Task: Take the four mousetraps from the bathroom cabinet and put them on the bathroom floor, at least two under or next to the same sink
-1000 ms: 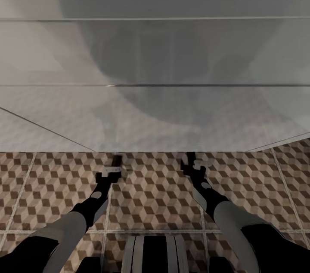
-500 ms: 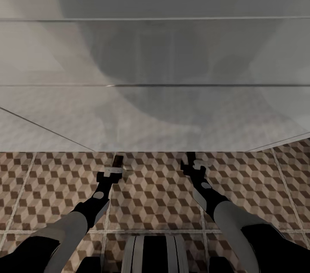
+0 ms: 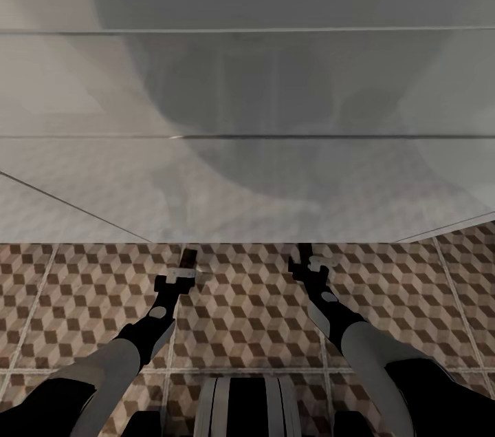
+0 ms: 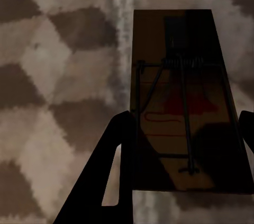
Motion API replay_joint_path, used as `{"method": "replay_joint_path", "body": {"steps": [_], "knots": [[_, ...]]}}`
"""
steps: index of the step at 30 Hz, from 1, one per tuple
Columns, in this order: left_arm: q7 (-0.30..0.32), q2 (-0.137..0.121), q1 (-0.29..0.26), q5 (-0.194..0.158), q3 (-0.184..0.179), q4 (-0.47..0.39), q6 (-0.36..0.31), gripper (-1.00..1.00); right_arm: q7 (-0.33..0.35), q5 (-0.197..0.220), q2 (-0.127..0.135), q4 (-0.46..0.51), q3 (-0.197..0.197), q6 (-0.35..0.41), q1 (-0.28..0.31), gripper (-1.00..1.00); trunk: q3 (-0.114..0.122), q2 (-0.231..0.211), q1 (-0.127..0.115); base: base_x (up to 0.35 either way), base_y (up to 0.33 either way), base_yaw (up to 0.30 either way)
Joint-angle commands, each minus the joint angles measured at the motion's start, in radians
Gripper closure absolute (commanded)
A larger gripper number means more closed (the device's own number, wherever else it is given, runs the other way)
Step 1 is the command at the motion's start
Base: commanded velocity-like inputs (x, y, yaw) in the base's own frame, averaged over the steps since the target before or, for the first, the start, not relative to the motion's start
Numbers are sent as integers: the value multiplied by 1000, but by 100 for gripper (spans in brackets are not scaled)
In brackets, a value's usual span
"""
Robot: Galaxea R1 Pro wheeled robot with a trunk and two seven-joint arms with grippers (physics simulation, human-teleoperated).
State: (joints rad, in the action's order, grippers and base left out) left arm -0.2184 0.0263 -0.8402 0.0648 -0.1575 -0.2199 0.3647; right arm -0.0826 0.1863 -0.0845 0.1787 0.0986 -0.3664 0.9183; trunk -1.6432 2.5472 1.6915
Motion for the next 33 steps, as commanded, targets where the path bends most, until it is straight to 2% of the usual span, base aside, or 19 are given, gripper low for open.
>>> {"method": "replay_joint_path", "body": {"steps": [1,24,33], "knots": [[-10,0,0,6,-7,2,1,100,-5,9,0,-1,9,-3,1,-100,-1,0,0,0,0,0],[-10,0,0,6,-6,1,6,100,-5,9,0,-1,9,-3,1,-100,-1,0,0,0,0,0],[-12,-11,0,-8,1,-2,105,100,-5,9,0,-1,9,-3,1,-100,-1,0,0,0,0,0]]}}
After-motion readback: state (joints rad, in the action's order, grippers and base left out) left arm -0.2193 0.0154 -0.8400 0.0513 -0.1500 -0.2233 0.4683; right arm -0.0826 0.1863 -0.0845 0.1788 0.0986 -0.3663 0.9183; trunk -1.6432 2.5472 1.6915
